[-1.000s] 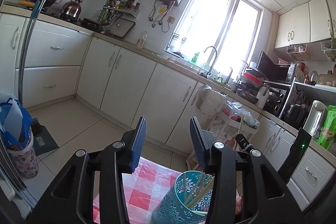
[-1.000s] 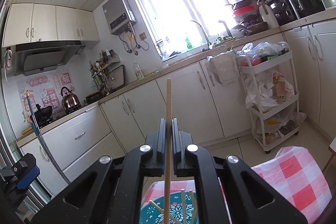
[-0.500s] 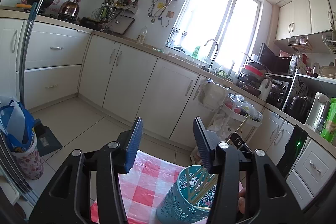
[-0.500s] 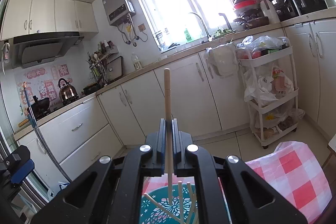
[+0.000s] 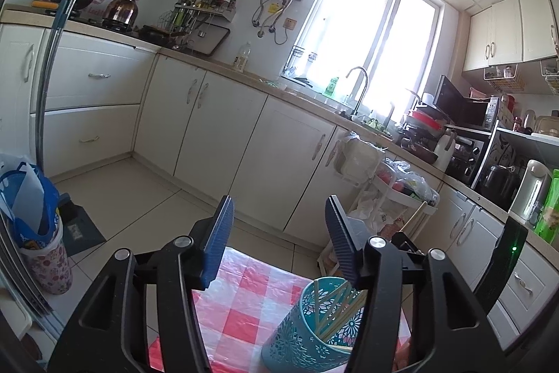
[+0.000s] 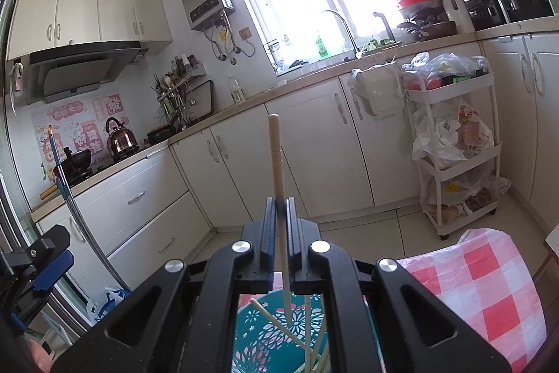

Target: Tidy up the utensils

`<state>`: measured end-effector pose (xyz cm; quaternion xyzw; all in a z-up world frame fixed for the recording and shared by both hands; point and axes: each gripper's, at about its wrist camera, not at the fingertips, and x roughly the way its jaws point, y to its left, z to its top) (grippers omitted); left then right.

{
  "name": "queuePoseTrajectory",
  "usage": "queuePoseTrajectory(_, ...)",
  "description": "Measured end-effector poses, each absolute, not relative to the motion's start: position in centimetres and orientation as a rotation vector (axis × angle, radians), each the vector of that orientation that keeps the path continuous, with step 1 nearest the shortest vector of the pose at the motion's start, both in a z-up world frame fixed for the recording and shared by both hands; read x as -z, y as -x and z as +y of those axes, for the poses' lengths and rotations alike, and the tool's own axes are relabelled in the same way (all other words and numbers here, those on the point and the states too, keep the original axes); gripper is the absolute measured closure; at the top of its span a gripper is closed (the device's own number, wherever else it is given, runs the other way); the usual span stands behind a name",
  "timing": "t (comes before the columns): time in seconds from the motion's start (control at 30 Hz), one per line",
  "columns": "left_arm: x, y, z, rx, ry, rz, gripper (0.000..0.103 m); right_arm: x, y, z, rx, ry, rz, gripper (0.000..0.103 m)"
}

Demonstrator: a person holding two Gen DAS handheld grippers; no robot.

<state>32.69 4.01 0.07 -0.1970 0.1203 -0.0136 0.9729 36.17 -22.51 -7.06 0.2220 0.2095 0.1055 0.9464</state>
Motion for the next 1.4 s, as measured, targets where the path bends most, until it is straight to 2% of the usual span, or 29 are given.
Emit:
queuePoseTrajectory(0.3, -0.1, -32.7, 3.8, 0.030, 0.390, 0.245, 0.051, 8.3, -36.1, -22.0, -0.219, -0.408, 0.544, 0.097)
queuePoseTrajectory(0.37, -0.1, -32.8, 3.8, 0.030, 0.391, 0.249, 0.050, 8.9, -36.9, -21.9, -0.234, -0.406, 0.620, 0.097)
queuePoseTrajectory(0.4, 0.0, -32.8, 3.8, 0.030, 0.392, 0.251, 0.050, 9.3, -37.3, -21.7, -0.243, -0.397, 0.659, 0.094)
queuePoseTrajectory(0.5, 0.0, -32.9, 3.7, 0.027, 0.388, 0.255, 0.048, 9.6, -37.6, -21.1, -0.248, -0.350, 0.715, 0.067)
queuePoseTrajectory(0.67, 0.1, -33.3, 3.2, 0.007, 0.352, 0.277, 0.040, 7.9, -35.2, -22.3, -0.232, -0.361, 0.651, 0.067)
queuePoseTrajectory(0.7, 0.2, -33.4, 3.1, -0.002, 0.336, 0.289, 0.038, 7.5, -34.5, -22.6, -0.223, -0.355, 0.636, 0.064)
queuePoseTrajectory(0.83, 0.8, -34.2, 2.0, -0.049, 0.235, 0.377, 0.018, 6.3, -30.8, -23.2, -0.168, -0.301, 0.616, 0.040)
queuePoseTrajectory(0.87, 1.0, -34.4, 1.6, -0.056, 0.197, 0.407, 0.013, 6.1, -29.8, -23.3, -0.154, -0.286, 0.617, 0.037)
queuePoseTrajectory(0.93, 1.8, -34.3, 0.8, -0.068, 0.116, 0.473, 0.008, 5.9, -27.9, -23.4, -0.122, -0.260, 0.631, 0.027)
queuePoseTrajectory(1.03, 3.2, -32.8, 0.3, -0.075, 0.072, 0.561, 0.008, 6.2, -25.2, -23.6, -0.086, -0.229, 0.668, 0.017)
queuePoseTrajectory(1.23, 3.0, -27.7, -0.3, -0.081, 0.061, 0.638, 0.008, 6.5, -20.5, -24.3, -0.046, -0.250, 0.755, 0.014)
queuePoseTrajectory(1.4, 1.0, -22.1, -0.3, -0.079, 0.044, 0.633, 0.008, 4.4, -15.6, -24.2, -0.033, -0.263, 0.746, 0.010)
